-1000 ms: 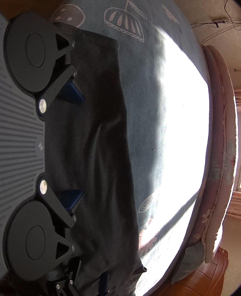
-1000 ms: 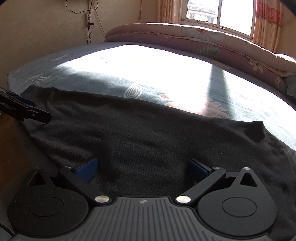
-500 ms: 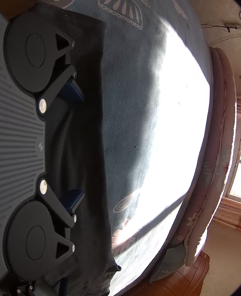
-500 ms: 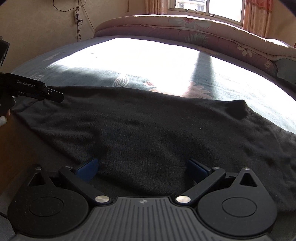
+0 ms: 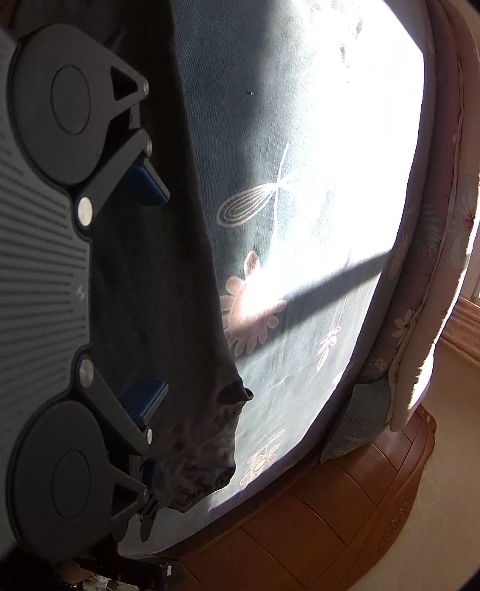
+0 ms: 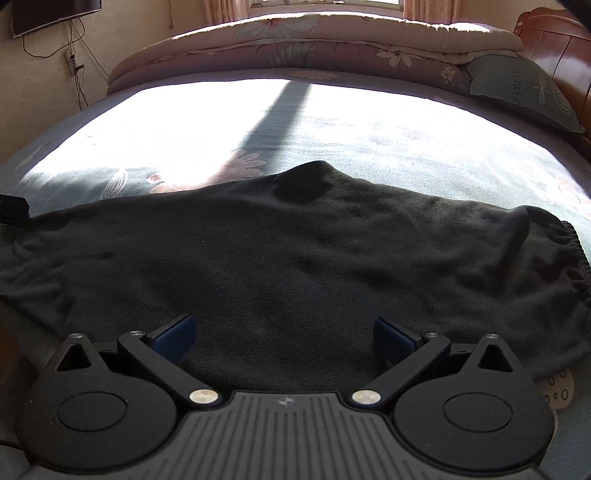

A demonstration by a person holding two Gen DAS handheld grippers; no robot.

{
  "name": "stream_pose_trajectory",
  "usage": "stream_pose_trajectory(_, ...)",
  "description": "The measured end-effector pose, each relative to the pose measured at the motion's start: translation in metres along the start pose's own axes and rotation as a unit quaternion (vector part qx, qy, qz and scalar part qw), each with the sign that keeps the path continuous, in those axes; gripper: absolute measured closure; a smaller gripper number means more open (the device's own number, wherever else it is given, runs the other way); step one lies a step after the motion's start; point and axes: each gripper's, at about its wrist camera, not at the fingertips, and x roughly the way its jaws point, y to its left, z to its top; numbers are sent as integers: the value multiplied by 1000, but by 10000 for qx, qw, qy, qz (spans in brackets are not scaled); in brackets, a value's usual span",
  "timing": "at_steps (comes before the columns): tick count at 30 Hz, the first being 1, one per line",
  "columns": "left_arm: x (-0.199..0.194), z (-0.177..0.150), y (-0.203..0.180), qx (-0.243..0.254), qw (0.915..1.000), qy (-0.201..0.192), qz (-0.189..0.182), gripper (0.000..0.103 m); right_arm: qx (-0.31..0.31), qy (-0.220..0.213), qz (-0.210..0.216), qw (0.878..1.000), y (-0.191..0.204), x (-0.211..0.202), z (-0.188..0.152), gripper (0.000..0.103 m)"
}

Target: Fold clothes

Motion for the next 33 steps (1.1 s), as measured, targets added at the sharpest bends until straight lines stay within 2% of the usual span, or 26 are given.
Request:
stream_pose_trajectory(1, 7, 5, -9, -41, 9998, 54, -208, 4, 99, 52, 17, 9999, -6, 2, -3, 0)
stream_pose_trajectory(4, 33, 18, -39, -95, 9972, 257, -700, 4, 19, -158, 25, 9999, -6, 1, -11, 0)
stream_pose_trajectory(7, 65, 29, -67, -60, 9942, 438, -985, 4, -86, -222, -40, 9997, -3, 2, -13, 0)
stream_pose_trajectory(11, 114, 35, -86, -409, 9893, 744, -1190, 4, -212, -267, -8, 9994, -2, 1, -16, 0)
stream_pose_trajectory(14, 144, 36, -90, -628, 9872, 919, -1144, 4, -258, -289, 39, 9992, -3, 1, -16, 0)
stream_pose_trajectory(16, 159, 36, -87, -724, 9893, 851, -941, 4, -273, -284, 65, 9992, -4, 1, -16, 0)
stream_pose_trajectory(19, 170, 41, -80, -848, 9898, 681, -925, 3, -394, -248, 1, 9989, -1, -1, -17, 0)
stream_pose_trajectory(23, 166, 55, -91, -754, 9914, 708, -802, 3, -543, -225, -104, 9982, 3, -3, -17, 0)
stream_pose_trajectory(25, 166, 60, -100, -673, 9901, 752, -979, 3, -552, -288, -198, 9979, 4, -8, -17, 0)
stream_pose_trajectory(28, 174, 61, -117, -475, 9873, 910, -1211, 3, -320, -631, -207, 9973, -4, -22, -15, 0)
stream_pose_trajectory(31, 194, 60, -125, -309, 9883, 998, -1114, 3, -14, -828, -170, 9964, -15, -31, -12, 0)
stream_pose_trajectory(33, 207, 60, -123, -327, 9908, 882, -977, 3, 168, -860, -171, 9960, -22, -34, -11, 0)
